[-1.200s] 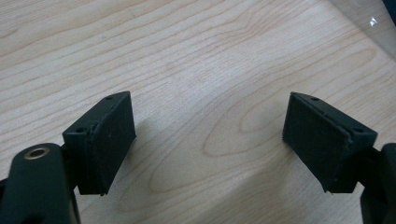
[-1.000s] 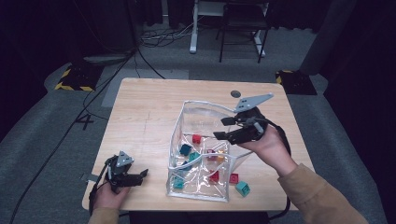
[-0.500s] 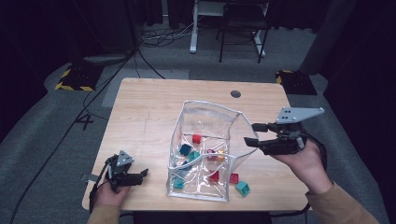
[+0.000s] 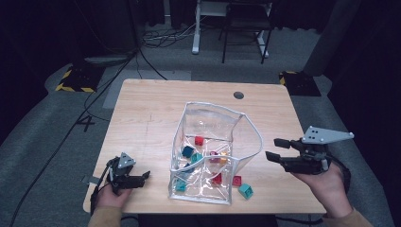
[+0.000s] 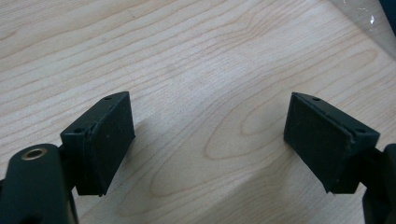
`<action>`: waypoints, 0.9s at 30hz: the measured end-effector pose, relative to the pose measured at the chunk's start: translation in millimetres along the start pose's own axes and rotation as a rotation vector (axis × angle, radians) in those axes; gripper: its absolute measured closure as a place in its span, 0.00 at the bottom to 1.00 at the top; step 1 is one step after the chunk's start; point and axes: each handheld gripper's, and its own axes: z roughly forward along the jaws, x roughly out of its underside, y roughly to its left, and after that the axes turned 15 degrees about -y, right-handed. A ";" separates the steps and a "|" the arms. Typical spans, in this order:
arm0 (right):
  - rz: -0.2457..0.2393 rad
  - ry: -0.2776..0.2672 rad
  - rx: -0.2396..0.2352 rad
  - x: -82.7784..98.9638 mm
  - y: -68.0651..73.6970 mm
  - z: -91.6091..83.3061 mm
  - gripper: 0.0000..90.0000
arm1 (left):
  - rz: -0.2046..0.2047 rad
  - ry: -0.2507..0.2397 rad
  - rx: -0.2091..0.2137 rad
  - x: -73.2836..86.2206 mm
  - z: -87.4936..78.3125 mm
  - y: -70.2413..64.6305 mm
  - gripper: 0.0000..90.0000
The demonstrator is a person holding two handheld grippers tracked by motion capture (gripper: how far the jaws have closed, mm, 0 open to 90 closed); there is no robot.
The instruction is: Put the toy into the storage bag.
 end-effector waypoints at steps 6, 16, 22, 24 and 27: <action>0.019 0.019 0.022 27.1 -0.4 -2.6 0.46 | 0.002 -0.001 -0.001 0.0 0.1 0.1 0.18; 0.014 0.078 0.044 64.9 4.0 10.9 0.47 | 0.003 -0.001 -0.001 0.0 0.0 0.2 0.18; 0.043 0.108 0.033 88.4 6.8 21.6 0.47 | 0.004 0.000 -0.001 -0.1 0.0 0.3 0.18; 0.041 0.114 0.034 95.0 7.9 24.4 0.47 | 0.004 -0.001 -0.001 -0.1 0.0 0.3 0.18; 0.058 0.126 0.027 104.1 8.6 28.8 0.47 | 0.004 -0.001 -0.001 -0.1 0.0 0.2 0.18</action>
